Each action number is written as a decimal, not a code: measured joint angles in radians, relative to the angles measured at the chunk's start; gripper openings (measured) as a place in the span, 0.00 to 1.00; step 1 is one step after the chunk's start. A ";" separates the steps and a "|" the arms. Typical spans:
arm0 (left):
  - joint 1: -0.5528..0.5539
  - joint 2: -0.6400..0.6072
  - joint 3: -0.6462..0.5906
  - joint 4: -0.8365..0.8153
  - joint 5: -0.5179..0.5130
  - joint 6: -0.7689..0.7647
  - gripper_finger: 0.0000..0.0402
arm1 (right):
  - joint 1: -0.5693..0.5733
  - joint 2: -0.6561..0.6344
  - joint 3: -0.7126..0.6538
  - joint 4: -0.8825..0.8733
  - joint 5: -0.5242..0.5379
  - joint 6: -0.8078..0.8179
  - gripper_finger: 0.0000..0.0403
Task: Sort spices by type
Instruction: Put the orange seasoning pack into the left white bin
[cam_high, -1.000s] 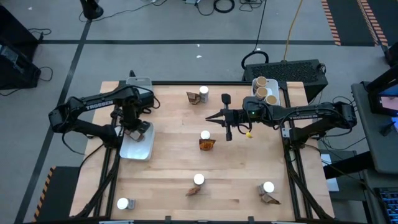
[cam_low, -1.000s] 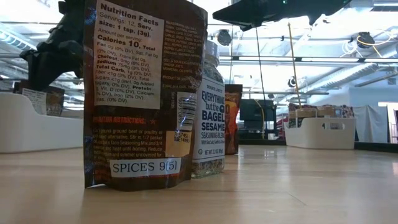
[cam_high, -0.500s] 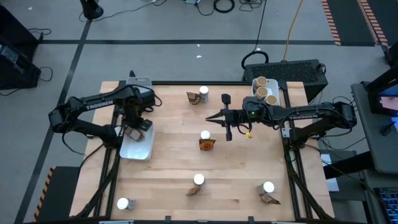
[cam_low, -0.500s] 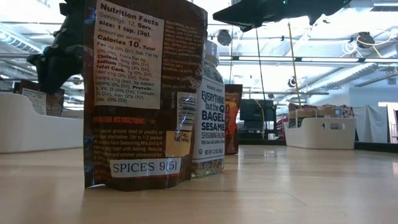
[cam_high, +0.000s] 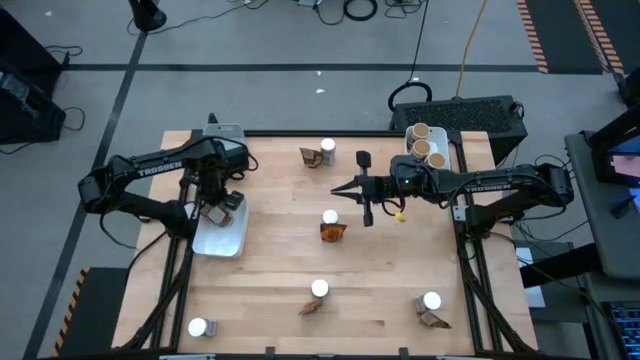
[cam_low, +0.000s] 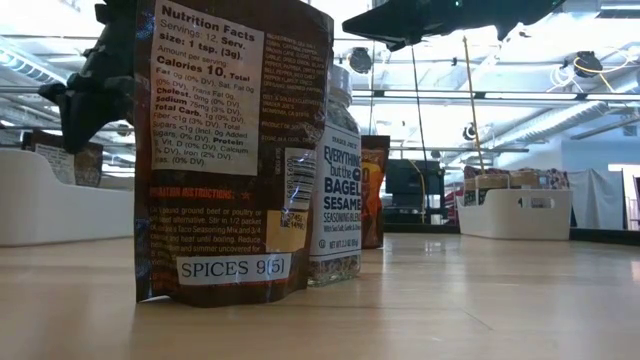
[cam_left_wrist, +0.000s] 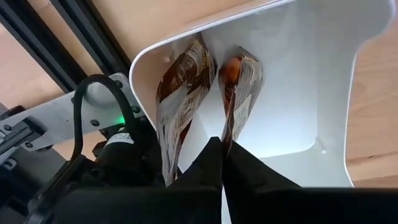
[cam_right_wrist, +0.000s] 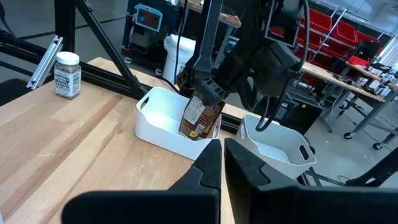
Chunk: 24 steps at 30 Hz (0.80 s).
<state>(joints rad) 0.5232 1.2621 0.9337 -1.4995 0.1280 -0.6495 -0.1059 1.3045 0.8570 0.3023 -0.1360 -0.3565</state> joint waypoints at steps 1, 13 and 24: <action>0.000 0.000 0.000 0.000 -0.001 -0.001 0.01 | 0.000 0.000 0.000 0.000 0.000 0.000 0.00; 0.000 0.000 0.000 0.023 -0.042 -0.025 0.01 | 0.000 0.000 0.000 0.000 0.000 -0.004 0.00; 0.000 0.000 0.000 0.025 -0.109 -0.026 0.01 | 0.000 0.000 0.000 0.000 0.000 -0.004 0.00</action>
<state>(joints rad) 0.5234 1.2621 0.9337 -1.4750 0.0185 -0.6759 -0.1059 1.3045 0.8570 0.3027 -0.1360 -0.3607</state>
